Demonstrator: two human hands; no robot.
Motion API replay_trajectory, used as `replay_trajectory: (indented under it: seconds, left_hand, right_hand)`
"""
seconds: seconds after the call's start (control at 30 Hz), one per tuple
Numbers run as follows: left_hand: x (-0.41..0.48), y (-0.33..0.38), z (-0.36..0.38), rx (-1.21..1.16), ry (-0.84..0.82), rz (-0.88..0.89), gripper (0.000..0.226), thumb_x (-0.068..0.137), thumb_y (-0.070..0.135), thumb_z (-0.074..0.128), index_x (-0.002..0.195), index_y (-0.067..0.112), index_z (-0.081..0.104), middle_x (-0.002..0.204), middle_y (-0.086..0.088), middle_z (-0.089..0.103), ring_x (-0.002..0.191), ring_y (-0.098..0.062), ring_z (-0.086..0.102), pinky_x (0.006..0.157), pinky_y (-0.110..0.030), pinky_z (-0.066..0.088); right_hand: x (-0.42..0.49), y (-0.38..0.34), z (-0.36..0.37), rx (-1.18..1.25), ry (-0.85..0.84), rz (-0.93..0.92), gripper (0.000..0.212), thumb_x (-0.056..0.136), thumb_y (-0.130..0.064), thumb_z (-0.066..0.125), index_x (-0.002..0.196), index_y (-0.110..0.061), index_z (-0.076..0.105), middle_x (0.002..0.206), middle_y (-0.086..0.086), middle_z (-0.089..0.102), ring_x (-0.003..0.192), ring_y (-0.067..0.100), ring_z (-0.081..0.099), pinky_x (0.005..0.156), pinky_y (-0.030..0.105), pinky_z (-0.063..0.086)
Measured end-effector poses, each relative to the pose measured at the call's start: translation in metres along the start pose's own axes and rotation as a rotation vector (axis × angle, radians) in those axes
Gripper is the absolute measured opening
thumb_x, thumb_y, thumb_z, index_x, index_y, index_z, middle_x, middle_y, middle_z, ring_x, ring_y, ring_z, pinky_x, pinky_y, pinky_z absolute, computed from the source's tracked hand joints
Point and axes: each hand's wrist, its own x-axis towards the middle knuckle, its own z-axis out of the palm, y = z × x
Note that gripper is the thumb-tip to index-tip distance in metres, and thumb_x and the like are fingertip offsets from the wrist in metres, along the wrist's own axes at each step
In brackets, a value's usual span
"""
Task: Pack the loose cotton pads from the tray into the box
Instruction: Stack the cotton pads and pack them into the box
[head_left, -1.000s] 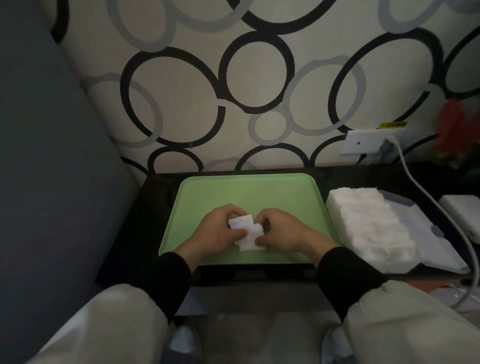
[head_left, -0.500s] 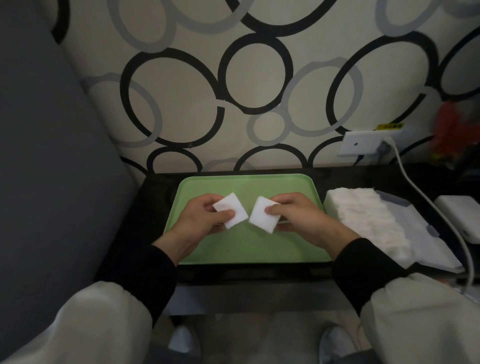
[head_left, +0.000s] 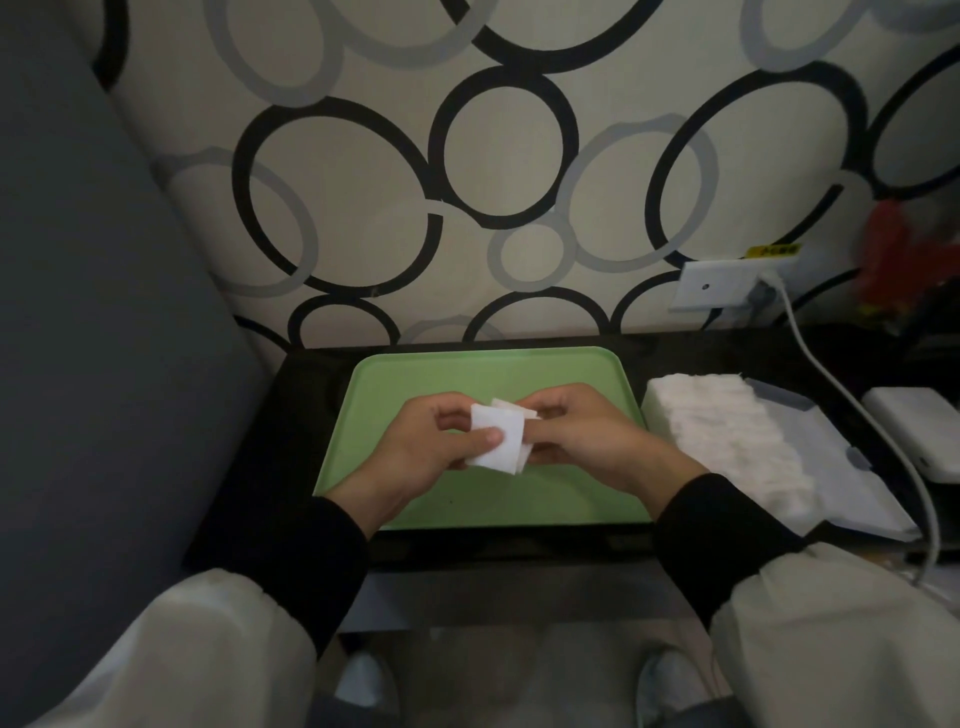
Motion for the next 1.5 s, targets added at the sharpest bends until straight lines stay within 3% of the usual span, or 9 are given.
replay_trajectory:
  seconds: [0.3,0.53,0.67,0.77,0.87,0.97,1.13,1.3,1.5]
  left_hand:
    - [0.001,0.000,0.005,0.044,0.045,0.012,0.015,0.078,0.007,0.081,0.088,0.011,0.071,0.087,0.000,0.075,0.079,-0.016,0.070,0.073,-0.041,0.057]
    - [0.002,0.000,0.008,0.098,0.082,0.035,0.024,0.075,0.010,0.085,0.091,0.012,0.067,0.093,-0.003,0.072,0.075,-0.016,0.067,0.065,-0.031,0.054]
    - [0.004,0.000,0.010,0.032,0.073,-0.015,0.040,0.073,0.011,0.086,0.106,0.017,0.063,0.106,-0.003,0.071,0.090,-0.020,0.072,0.080,-0.036,0.059]
    - [0.002,0.005,0.014,0.001,-0.010,-0.039,0.036,0.078,0.010,0.082,0.110,0.013,0.065,0.092,-0.004,0.075,0.084,-0.020,0.073,0.076,-0.036,0.060]
    - [0.000,0.010,0.022,0.093,-0.045,0.005,0.027,0.077,0.016,0.084,0.099,0.015,0.068,0.081,0.001,0.073,0.073,-0.012,0.069,0.061,-0.026,0.053]
    - [0.002,0.010,0.030,0.151,-0.036,0.052,0.031,0.071,0.018,0.088,0.093,0.016,0.066,0.082,-0.001,0.073,0.069,-0.009,0.065,0.057,-0.027,0.047]
    - [0.004,0.014,0.048,0.086,-0.080,0.083,0.027,0.072,0.003,0.085,0.091,0.010,0.067,0.082,-0.007,0.074,0.064,-0.018,0.066,0.059,-0.030,0.049]
    - [0.001,0.030,0.077,0.052,-0.084,0.150,0.020,0.075,0.000,0.082,0.086,0.011,0.069,0.079,-0.010,0.073,0.066,-0.020,0.067,0.057,-0.025,0.051]
    - [0.011,0.042,0.131,0.185,-0.025,0.257,0.020,0.072,0.026,0.085,0.085,0.025,0.069,0.084,0.004,0.073,0.072,-0.017,0.067,0.069,-0.030,0.055]
  right_hand:
    - [-0.002,-0.002,-0.002,-0.010,-0.051,0.016,0.020,0.089,0.002,0.065,0.109,0.003,0.070,0.105,0.022,0.072,0.089,0.028,0.071,0.080,0.036,0.061]
    - [-0.007,-0.008,-0.002,0.039,-0.068,0.053,0.019,0.094,-0.004,0.058,0.105,0.004,0.070,0.105,0.025,0.070,0.096,0.039,0.069,0.091,0.048,0.057]
    - [-0.010,-0.012,-0.004,0.152,-0.048,0.092,0.030,0.097,-0.025,0.057,0.106,0.002,0.066,0.115,0.026,0.066,0.101,0.044,0.068,0.091,0.051,0.056]
    - [-0.017,-0.013,-0.008,0.025,-0.101,0.024,0.046,0.085,-0.038,0.071,0.106,0.002,0.068,0.105,0.019,0.071,0.096,0.034,0.071,0.089,0.046,0.058]
    - [-0.022,-0.012,-0.012,-0.121,-0.059,-0.046,0.036,0.079,-0.028,0.079,0.101,-0.002,0.069,0.094,0.012,0.072,0.085,0.021,0.070,0.080,0.038,0.058]
    - [-0.027,-0.014,-0.020,-0.228,-0.064,-0.066,0.028,0.081,-0.020,0.080,0.101,-0.003,0.070,0.091,0.010,0.072,0.082,0.018,0.069,0.077,0.035,0.057]
    - [-0.043,-0.020,-0.044,-0.251,0.026,-0.136,0.010,0.090,-0.013,0.069,0.098,-0.006,0.068,0.101,0.015,0.066,0.087,0.024,0.067,0.082,0.044,0.058]
    - [-0.069,-0.025,-0.079,-0.299,0.044,-0.155,0.024,0.085,-0.010,0.075,0.108,-0.008,0.068,0.104,0.010,0.073,0.098,0.024,0.070,0.081,0.041,0.058]
    - [-0.105,-0.026,-0.141,-0.160,0.324,-0.232,0.014,0.087,0.001,0.067,0.100,-0.001,0.067,0.090,0.011,0.071,0.087,0.024,0.068,0.078,0.042,0.057]
